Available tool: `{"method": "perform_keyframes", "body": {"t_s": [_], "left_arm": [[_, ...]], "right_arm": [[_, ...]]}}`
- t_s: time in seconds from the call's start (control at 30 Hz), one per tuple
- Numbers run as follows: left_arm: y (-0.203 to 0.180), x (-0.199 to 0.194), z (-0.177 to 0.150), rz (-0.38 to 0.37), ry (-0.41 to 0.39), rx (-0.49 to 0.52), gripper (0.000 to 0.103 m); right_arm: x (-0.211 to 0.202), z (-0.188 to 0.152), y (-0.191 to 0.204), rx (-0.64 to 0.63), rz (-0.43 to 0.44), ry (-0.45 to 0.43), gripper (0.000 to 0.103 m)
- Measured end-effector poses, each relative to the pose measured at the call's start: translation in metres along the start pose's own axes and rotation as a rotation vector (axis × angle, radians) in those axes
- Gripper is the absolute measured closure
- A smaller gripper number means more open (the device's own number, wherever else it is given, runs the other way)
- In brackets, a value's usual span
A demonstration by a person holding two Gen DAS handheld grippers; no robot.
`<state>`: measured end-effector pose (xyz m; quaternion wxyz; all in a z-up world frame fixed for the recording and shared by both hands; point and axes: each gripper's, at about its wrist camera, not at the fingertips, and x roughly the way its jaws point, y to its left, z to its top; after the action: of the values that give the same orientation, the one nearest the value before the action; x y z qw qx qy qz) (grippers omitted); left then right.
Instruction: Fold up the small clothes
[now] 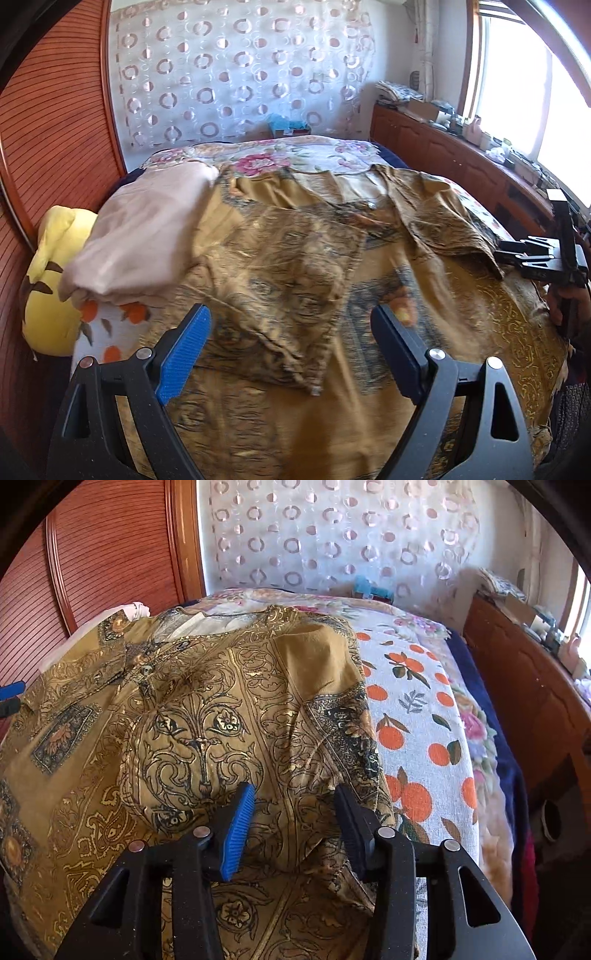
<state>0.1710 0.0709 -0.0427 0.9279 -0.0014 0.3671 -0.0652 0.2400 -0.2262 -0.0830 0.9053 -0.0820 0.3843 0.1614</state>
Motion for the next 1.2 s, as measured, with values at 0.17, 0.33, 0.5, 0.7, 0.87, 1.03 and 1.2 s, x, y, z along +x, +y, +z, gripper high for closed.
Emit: {"method": "perform_keyframes", "body": {"t_s": [0.17,0.33,0.5,0.7,0.87,1.03,1.2], "left_arm": [[0.025,0.009,0.014,0.044,0.023,0.018,0.014],[0.047,0.024,0.038,0.068,0.04,0.018,0.014],[0.052,0.042,0.065,0.049,0.047,0.032,0.014],[0.053,0.076,0.093,0.006,0.073,0.051,0.031],[0.053,0.104,0.109,-0.032,0.125,0.068,0.051],[0.05,0.126,0.12,-0.009,0.154,0.093,0.052],[0.055,0.136,0.126,0.002,0.17,0.097,0.053]], "right_arm": [[-0.002,-0.006,0.002,-0.015,0.024,0.004,0.041],[-0.005,-0.007,-0.001,-0.012,0.031,0.011,0.035],[-0.021,0.008,0.002,-0.039,0.036,-0.046,0.019],[-0.016,0.044,-0.014,-0.024,0.048,-0.079,0.014],[0.01,0.071,-0.022,-0.071,0.024,-0.069,0.014],[0.047,0.094,-0.031,-0.087,0.037,-0.02,0.014],[0.078,0.12,-0.044,-0.042,0.08,0.02,0.014]]}}
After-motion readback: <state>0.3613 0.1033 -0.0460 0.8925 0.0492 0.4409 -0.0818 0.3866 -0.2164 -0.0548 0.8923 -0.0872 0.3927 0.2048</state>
